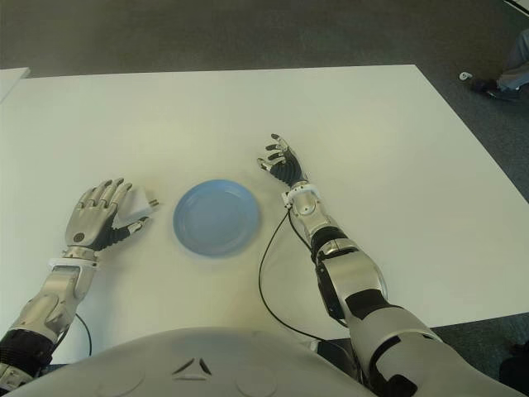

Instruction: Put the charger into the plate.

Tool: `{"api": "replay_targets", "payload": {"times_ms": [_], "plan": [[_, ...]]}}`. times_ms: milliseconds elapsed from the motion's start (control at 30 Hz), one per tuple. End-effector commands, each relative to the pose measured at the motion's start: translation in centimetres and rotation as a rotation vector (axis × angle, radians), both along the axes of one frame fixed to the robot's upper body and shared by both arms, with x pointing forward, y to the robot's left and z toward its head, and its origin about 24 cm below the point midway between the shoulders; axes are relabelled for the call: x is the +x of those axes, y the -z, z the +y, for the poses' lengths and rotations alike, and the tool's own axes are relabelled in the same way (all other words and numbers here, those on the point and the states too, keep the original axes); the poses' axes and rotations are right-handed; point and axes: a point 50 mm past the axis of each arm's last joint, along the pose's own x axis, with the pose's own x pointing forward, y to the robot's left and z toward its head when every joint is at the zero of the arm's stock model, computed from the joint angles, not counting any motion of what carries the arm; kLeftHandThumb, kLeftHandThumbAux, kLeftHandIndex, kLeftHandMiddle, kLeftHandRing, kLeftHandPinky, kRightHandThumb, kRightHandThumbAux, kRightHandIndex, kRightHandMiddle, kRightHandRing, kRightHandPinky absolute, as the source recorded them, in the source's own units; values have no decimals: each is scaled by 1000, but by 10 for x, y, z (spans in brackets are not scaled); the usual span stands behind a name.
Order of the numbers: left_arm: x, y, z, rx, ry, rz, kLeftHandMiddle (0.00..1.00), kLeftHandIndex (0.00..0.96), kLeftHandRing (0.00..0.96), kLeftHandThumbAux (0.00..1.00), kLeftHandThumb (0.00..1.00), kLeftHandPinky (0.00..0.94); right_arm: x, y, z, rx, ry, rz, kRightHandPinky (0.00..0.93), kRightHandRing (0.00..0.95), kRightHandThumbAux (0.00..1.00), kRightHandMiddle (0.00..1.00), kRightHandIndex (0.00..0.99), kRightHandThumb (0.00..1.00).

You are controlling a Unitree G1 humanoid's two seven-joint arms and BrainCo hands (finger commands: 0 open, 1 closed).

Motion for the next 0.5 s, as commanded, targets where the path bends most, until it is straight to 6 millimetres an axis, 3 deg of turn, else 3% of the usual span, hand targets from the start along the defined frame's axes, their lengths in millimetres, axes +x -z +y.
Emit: {"api": "replay_targets", "payload": {"times_ms": [33,500], "plan": [[-1,3,0,0,8,18,0,0,0,193,165,0,-31,41,-1,-50,-21,202,335,331,652,282,42,41],[0,11,4,6,-7,43,0,0,0,179,197,0,-31,41,-2,-42,-19,205,337,336,658,286,41,52]]}}
